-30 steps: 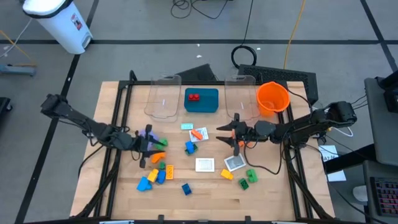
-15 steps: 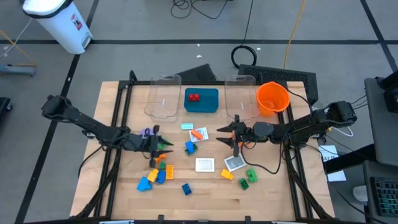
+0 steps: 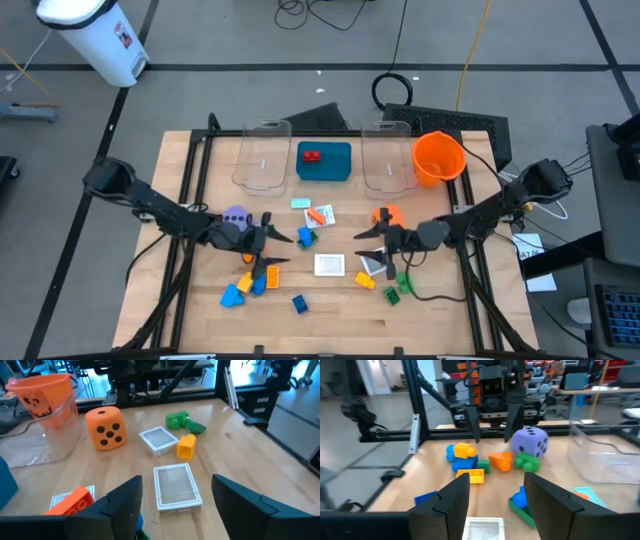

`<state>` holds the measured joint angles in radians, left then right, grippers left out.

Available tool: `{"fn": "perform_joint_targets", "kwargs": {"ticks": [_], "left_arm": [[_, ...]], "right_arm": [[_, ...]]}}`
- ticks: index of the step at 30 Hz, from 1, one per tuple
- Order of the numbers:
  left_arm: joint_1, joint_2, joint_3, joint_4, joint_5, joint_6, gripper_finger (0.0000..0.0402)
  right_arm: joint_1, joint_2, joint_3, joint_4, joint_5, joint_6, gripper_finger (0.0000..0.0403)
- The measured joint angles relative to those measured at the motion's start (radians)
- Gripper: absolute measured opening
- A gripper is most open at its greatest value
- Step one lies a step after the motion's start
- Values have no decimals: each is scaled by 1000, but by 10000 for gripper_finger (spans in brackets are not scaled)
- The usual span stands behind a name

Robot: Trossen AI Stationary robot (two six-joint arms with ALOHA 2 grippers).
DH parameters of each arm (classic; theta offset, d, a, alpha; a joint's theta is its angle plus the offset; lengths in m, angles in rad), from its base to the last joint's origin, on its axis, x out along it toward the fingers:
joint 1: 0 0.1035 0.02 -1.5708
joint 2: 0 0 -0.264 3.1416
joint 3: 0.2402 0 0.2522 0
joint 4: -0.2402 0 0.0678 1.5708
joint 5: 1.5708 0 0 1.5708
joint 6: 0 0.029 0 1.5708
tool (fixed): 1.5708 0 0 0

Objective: Pick & Place Toys
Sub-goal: Put the blue game piece into the blue bin

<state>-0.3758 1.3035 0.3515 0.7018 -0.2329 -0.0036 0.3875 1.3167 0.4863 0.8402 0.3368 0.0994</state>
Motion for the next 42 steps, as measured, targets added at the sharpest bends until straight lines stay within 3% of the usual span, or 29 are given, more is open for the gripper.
{"fn": "perform_joint_targets", "kwargs": {"ticks": [22, 33, 42], "left_arm": [[202, 13, 2, -147, 53, -138, 255], [208, 21, 2, -151, 53, -142, 255], [208, 156, 44, -77, 83, -123, 255]], "right_arm": [[-37, 0, 0, -26, 26, 12, 180], [-37, 0, 0, -30, 25, 13, 180], [-37, 0, 0, -30, 25, 13, 180]]}}
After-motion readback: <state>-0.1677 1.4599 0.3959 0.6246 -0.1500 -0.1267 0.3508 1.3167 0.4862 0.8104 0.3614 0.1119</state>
